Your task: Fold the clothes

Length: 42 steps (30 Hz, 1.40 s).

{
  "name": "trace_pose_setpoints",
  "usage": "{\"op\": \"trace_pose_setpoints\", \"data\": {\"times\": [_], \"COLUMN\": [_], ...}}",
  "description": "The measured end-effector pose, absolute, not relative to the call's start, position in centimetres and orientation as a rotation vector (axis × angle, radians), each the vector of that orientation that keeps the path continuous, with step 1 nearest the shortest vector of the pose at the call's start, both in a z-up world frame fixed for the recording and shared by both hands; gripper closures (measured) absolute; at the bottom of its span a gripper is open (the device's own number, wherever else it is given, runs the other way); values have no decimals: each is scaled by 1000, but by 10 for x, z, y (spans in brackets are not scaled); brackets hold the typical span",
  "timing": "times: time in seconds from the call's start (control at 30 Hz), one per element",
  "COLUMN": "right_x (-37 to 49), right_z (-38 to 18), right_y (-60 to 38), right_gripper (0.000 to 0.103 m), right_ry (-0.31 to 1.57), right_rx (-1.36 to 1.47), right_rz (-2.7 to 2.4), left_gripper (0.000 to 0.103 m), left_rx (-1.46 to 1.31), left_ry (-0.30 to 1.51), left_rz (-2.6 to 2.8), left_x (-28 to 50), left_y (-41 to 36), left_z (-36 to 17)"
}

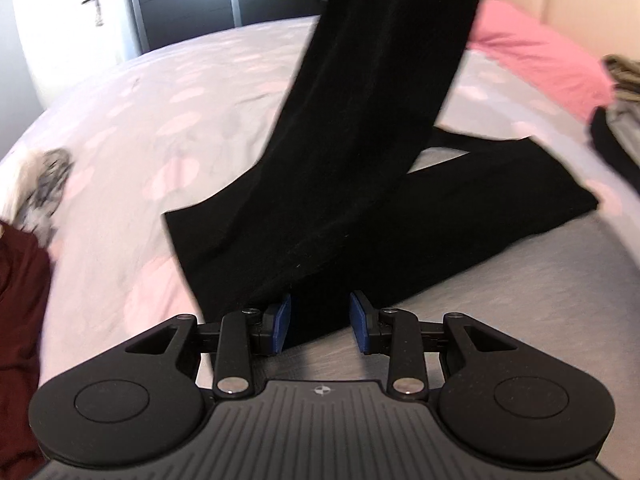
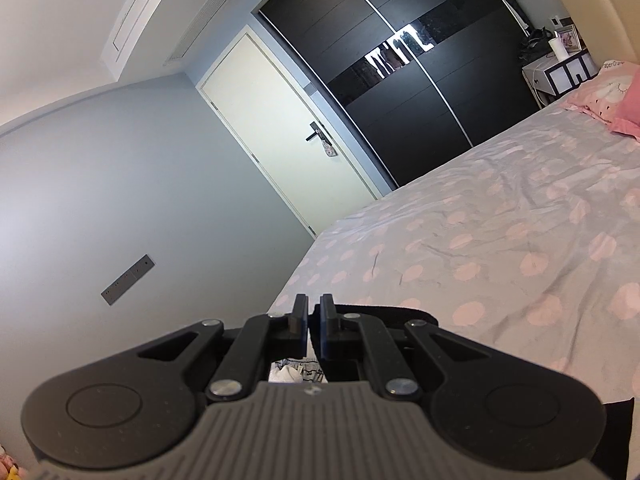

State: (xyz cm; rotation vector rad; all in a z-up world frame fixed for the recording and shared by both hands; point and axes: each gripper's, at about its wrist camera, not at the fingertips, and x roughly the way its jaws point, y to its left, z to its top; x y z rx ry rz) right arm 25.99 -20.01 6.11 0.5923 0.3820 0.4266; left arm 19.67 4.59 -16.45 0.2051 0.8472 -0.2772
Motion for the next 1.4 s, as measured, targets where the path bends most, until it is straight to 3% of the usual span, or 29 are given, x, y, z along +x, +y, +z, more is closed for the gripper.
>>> {"op": "trace_pose_setpoints", "data": {"times": [0.27,0.5,0.83,1.03,1.23,1.4], "right_x": [256,259,285,292,296,292], "right_z": [44,-2,-117,-172,-171,-159], "right_y": [-231,-271,-342,-367,-350,-346], "right_gripper": [96,96,96,96,76,76], "right_ry": [405,525,825,896,881,853], "right_rx": [602,611,678,755,679,609], "right_rz": [346,243,-21,-129,-103,-57], "left_gripper": [73,73,73,73,73,73], "left_rx": [171,155,130,132,118,125], "left_ry": [865,863,873,875,884,883], "left_rz": [-217,-224,-205,-202,-202,-205], "left_x": [194,201,208,209,212,212], "left_y": [70,71,68,66,68,67], "left_z": [-168,-170,-173,-174,-173,-173]}}
